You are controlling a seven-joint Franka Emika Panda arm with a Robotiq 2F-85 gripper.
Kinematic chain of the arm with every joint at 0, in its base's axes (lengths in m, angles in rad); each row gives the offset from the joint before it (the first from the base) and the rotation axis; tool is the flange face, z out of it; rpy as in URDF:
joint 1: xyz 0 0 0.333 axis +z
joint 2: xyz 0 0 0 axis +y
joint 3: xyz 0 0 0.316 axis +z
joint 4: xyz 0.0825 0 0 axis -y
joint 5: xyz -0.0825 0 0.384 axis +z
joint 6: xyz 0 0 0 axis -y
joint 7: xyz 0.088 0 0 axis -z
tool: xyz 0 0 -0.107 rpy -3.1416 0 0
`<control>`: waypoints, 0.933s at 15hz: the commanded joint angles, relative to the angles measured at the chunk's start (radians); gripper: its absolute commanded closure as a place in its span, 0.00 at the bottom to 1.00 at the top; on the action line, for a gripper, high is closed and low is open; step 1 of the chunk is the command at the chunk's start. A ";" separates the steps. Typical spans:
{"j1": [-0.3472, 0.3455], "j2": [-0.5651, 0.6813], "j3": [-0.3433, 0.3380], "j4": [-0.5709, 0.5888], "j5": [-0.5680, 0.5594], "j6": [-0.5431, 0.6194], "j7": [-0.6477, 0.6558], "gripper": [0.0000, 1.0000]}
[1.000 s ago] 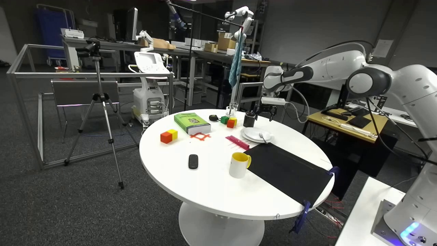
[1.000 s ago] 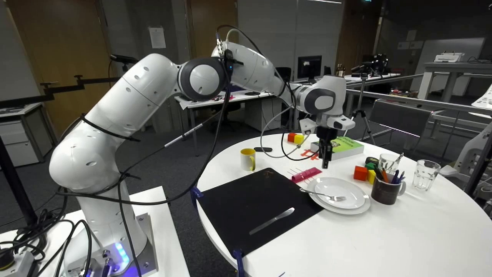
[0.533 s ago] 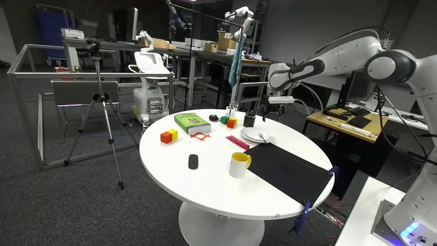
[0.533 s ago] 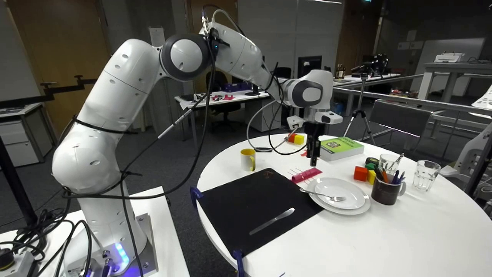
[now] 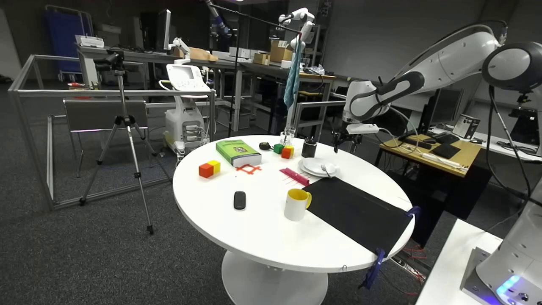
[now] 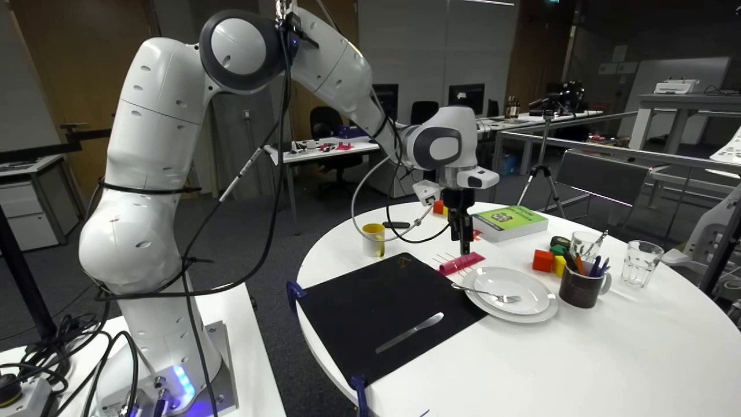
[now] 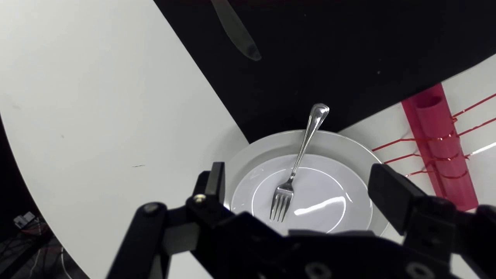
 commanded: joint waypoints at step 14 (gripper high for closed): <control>-0.118 -0.570 0.001 -0.752 -0.001 0.308 -0.215 0.00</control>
